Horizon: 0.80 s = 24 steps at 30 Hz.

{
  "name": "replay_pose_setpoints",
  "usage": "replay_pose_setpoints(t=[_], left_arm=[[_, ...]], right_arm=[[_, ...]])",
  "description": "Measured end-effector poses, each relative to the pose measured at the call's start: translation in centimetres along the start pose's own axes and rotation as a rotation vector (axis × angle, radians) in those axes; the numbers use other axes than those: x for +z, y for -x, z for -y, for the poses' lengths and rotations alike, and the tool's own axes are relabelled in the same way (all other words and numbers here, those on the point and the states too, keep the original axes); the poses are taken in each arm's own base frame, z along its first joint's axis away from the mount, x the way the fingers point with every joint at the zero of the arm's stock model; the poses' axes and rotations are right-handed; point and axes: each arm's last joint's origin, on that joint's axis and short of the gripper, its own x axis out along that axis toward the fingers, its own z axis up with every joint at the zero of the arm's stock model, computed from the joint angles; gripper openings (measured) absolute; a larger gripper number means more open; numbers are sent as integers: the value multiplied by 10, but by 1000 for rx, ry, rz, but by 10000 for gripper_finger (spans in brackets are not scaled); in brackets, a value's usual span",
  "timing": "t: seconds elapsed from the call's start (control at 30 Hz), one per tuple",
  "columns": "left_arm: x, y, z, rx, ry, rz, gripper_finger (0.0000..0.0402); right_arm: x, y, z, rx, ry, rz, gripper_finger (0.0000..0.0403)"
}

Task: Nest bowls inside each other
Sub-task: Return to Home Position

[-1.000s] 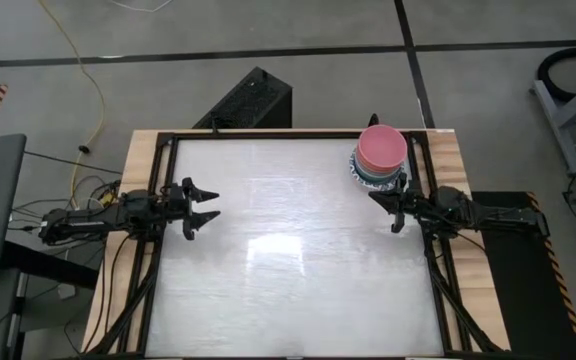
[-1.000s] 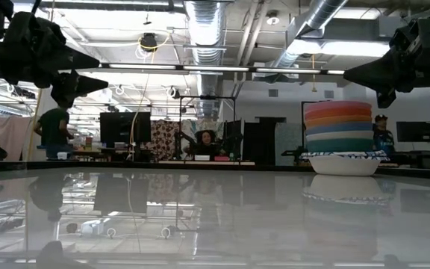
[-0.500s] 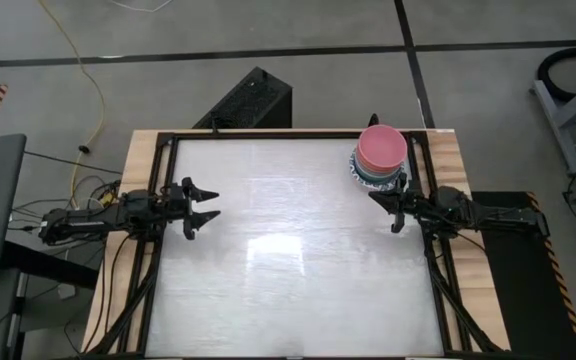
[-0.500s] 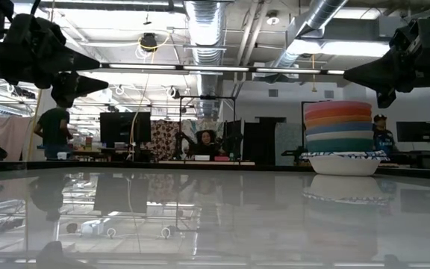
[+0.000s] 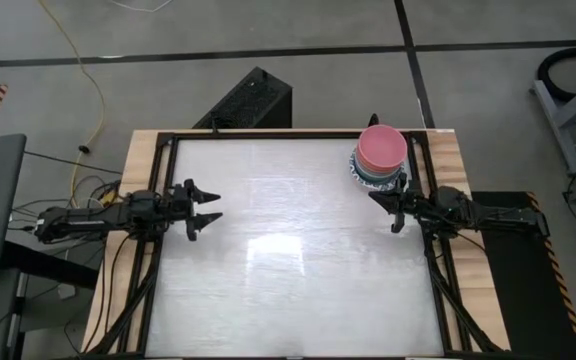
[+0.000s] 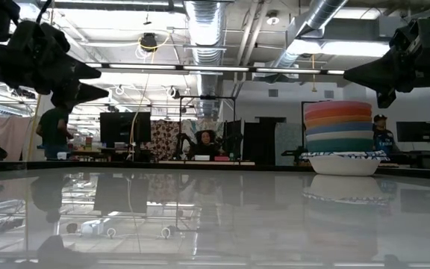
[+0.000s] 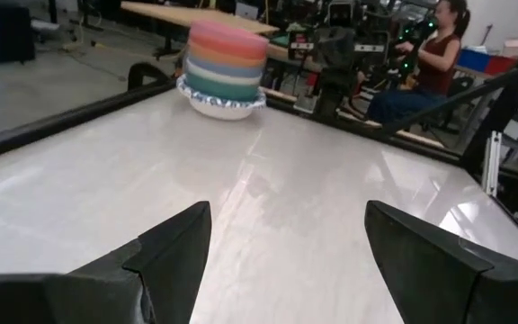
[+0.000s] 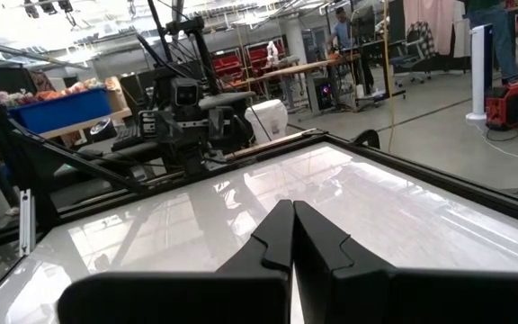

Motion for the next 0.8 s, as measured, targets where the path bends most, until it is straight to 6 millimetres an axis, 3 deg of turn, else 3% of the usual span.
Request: replay_pose_setpoints(t=[0.33, 0.57, 0.8], left_arm=[[8, 0, 0, 29, 6, 85, 284], [-2, -1, 0, -14, -13, -38, 284], [-1, -1, 1, -15, -14, -50, 284]], right_arm=[[0, 0, 0, 0, 0, 0, 24], [0, 0, 0, 0, 0, 0, 24], [0, 0, 0, 0, 0, 0, 24]])
